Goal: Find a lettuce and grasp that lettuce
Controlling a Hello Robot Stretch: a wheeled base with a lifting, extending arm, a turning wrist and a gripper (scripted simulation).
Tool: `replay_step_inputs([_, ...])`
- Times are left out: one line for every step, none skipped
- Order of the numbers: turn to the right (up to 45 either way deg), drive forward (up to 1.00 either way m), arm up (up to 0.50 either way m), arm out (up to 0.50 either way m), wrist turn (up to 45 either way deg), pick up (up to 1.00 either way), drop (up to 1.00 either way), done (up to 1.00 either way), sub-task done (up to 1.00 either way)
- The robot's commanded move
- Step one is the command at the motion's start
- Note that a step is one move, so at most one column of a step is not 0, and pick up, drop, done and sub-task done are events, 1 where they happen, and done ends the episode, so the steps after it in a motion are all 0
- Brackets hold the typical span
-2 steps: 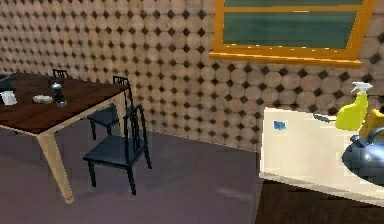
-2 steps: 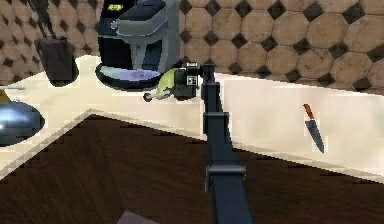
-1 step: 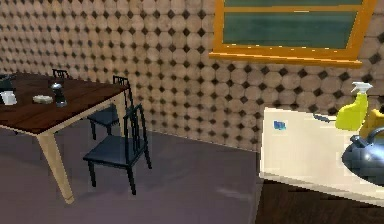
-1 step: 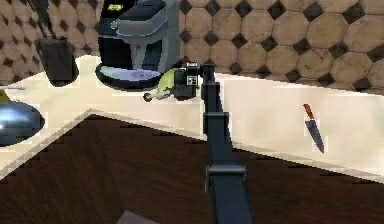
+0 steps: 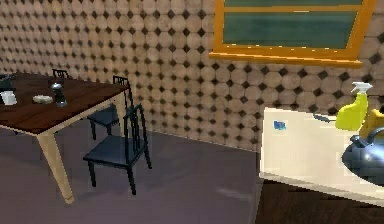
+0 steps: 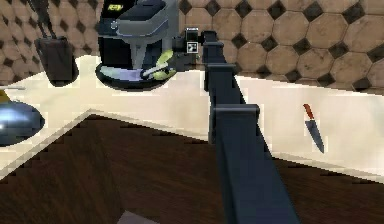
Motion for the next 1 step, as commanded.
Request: replay_step_inputs([0.0, 0.00, 0.00, 0.00, 0.0, 0.00, 0.00, 1.00, 0.00])
